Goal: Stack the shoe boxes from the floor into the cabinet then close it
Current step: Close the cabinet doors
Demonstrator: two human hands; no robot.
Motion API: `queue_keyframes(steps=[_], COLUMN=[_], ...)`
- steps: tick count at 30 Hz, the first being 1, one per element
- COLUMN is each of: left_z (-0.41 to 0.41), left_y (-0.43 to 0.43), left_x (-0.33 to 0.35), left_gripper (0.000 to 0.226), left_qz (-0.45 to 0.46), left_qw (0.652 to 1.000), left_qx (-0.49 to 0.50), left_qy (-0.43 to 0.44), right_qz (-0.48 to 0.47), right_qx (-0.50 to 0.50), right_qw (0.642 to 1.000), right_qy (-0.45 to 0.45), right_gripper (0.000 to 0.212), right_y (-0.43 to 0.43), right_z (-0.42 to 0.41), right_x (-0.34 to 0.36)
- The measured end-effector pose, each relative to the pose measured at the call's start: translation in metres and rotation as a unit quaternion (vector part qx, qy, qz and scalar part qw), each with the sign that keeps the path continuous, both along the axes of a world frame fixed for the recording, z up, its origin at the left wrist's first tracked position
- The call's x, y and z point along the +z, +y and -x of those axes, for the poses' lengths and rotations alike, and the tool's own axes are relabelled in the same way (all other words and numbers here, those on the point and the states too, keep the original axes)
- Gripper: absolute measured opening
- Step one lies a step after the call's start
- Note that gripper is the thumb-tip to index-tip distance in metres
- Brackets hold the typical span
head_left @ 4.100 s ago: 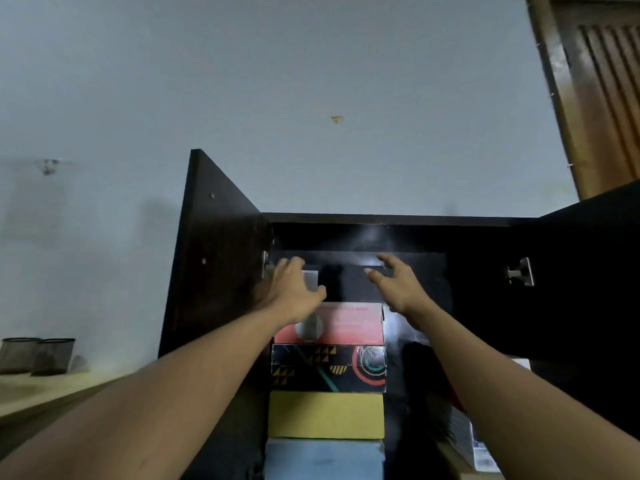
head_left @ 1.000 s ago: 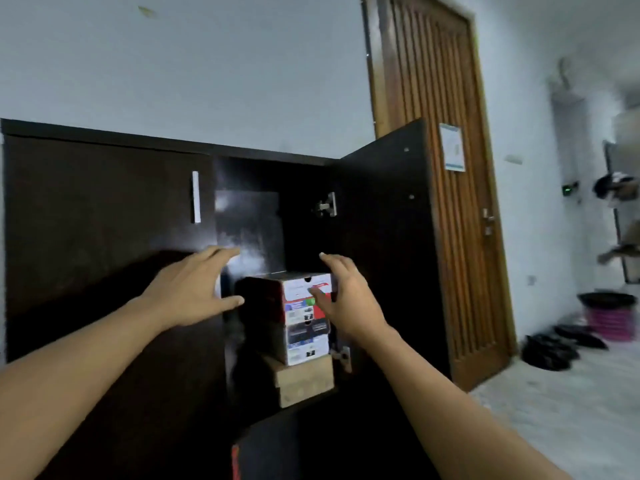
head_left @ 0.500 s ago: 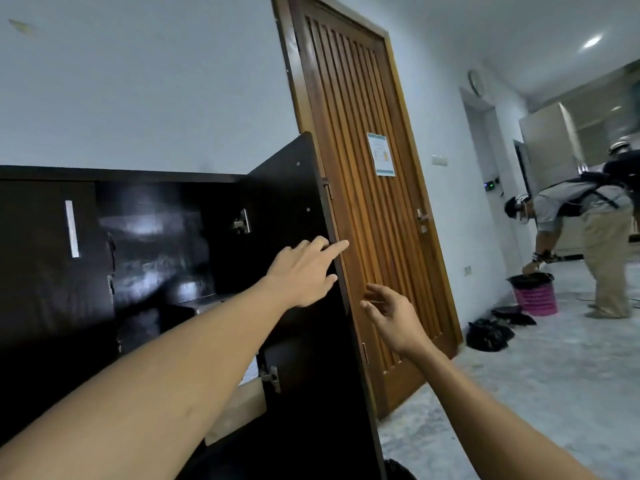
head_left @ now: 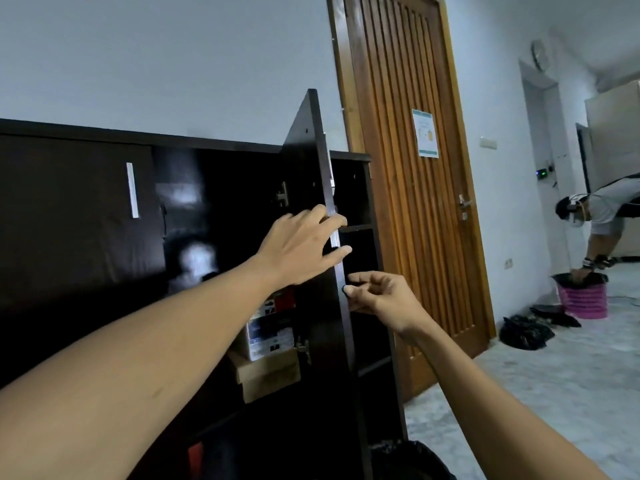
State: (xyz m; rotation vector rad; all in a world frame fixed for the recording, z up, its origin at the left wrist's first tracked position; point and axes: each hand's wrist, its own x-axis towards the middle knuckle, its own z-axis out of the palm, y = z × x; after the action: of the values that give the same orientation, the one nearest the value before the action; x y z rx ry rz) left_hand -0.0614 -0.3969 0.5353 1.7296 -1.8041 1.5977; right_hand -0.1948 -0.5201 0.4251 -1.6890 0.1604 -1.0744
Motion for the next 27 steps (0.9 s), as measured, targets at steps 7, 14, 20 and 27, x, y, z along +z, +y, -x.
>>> queue_keyframes(steps=[7, 14, 20, 27], left_z=[-0.076, -0.152, -0.193, -0.229], left_y=[0.096, 0.147, 0.142, 0.131], left_x=[0.002, -0.019, -0.036, -0.053], left_gripper=[0.052, 0.082, 0.085, 0.086], left_qz=[0.009, 0.018, 0.055, 0.051], left_qw=[0.999, 0.970, 0.952, 0.938], left_qx=[0.044, 0.184, 0.224, 0.276], left_qy=[0.030, 0.160, 0.201, 0.204], right_qz=[0.129, 0.303, 0.336, 0.340], right_qx=[0.045, -0.058, -0.111, -0.133], right_qw=[0.990, 0.940, 0.908, 0.901], right_qy=[0.037, 0.143, 0.223, 0.233], right_gripper=[0.075, 0.122, 0.142, 0.141], right_y=[0.056, 0.101, 0.115, 0.116], right_z=[-0.099, -0.204, -0.243, -0.282], right_x=[0.006, -0.018, -0.026, -0.030])
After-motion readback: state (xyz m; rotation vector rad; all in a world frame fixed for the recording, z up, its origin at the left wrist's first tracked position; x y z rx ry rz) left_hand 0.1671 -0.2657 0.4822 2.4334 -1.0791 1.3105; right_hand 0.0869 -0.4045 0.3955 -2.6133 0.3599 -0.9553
